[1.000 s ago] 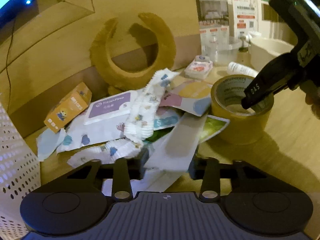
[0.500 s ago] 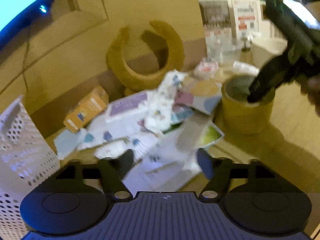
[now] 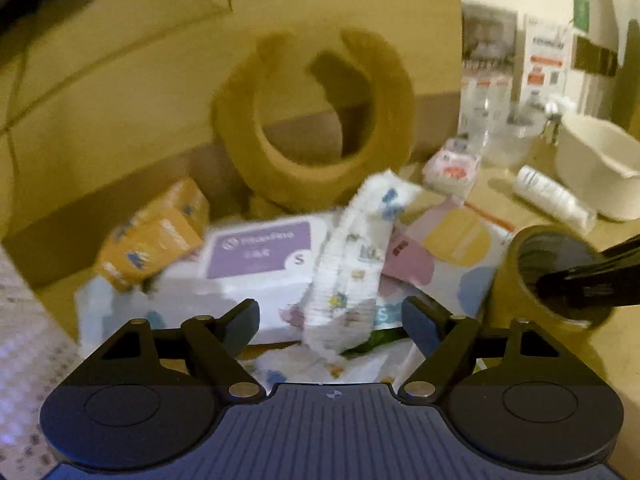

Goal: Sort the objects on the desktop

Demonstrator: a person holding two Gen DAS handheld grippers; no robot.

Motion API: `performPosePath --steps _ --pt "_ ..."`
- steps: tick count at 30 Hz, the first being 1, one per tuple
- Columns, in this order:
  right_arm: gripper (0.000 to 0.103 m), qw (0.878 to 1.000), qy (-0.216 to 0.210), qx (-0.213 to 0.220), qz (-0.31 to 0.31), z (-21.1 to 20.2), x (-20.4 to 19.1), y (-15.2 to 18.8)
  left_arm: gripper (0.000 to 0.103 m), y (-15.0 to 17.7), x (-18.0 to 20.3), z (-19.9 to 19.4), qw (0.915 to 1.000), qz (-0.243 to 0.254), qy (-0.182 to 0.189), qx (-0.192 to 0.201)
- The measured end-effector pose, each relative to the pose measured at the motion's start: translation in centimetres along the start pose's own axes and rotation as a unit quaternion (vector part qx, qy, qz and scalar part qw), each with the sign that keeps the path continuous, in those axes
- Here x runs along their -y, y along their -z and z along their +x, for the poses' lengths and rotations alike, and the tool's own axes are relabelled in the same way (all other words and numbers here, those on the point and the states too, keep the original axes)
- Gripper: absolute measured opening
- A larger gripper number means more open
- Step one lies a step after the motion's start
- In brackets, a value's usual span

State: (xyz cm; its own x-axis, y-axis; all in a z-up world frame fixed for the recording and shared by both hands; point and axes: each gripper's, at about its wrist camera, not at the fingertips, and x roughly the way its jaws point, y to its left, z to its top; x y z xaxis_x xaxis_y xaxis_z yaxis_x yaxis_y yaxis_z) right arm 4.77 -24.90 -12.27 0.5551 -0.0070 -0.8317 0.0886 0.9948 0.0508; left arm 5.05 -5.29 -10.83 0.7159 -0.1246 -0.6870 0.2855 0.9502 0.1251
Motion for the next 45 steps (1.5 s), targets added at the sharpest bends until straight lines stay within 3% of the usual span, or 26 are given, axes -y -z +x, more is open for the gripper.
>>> performPosePath --steps 1,3,8,11,14,17,23,27,32,35,39,45 --pt "0.070 1.000 0.002 0.009 0.002 -0.4 0.2 0.0 0.087 0.0 0.0 0.6 1.0000 0.001 0.000 -0.008" --pt "0.076 0.999 0.018 0.034 -0.010 -1.4 0.4 0.2 0.087 0.3 -0.1 1.7 0.9998 0.002 0.001 -0.021" --pt "0.076 0.993 0.033 0.098 -0.058 -3.9 0.6 0.3 0.095 1.0 -1.1 3.2 0.9988 -0.026 0.014 -0.039" --pt "0.076 0.990 0.002 0.114 -0.082 -4.5 -0.3 -1.2 0.094 1.1 -1.3 3.1 0.9987 -0.029 0.018 -0.038" --pt "0.082 0.990 -0.026 0.105 -0.092 -3.4 -2.0 -3.4 0.091 1.3 -1.3 2.9 0.9991 -0.017 0.012 -0.038" --pt "0.086 0.991 -0.045 0.067 -0.108 -1.9 -3.8 -4.9 0.091 1.5 -2.1 2.8 0.9987 -0.027 0.003 -0.043" --pt "0.086 0.981 -0.037 0.053 -0.184 -0.5 -7.9 -4.2 0.089 2.0 -3.1 3.0 0.9984 -0.029 -0.012 -0.047" --pt "0.086 0.969 -0.004 0.058 -0.241 0.1 -9.8 -2.9 0.089 2.1 -2.8 3.0 0.9989 -0.018 -0.014 -0.042" --pt "0.088 0.968 0.000 0.046 -0.247 0.5 -10.1 -3.3 0.089 2.3 -3.0 2.7 0.9993 -0.015 -0.006 -0.035" --pt "0.090 0.966 -0.033 0.049 -0.250 -0.8 -10.1 -3.4 0.089 2.4 -3.5 2.5 0.9990 -0.028 0.009 -0.035" --pt "0.096 0.963 -0.024 0.039 -0.265 -0.1 -10.7 -3.5 0.088 2.6 -3.4 2.7 0.9991 -0.018 0.008 -0.038" --pt "0.096 0.976 -0.019 0.000 -0.215 2.2 -9.2 -4.5 0.088 2.5 -3.7 2.8 0.9987 -0.026 0.015 -0.040"
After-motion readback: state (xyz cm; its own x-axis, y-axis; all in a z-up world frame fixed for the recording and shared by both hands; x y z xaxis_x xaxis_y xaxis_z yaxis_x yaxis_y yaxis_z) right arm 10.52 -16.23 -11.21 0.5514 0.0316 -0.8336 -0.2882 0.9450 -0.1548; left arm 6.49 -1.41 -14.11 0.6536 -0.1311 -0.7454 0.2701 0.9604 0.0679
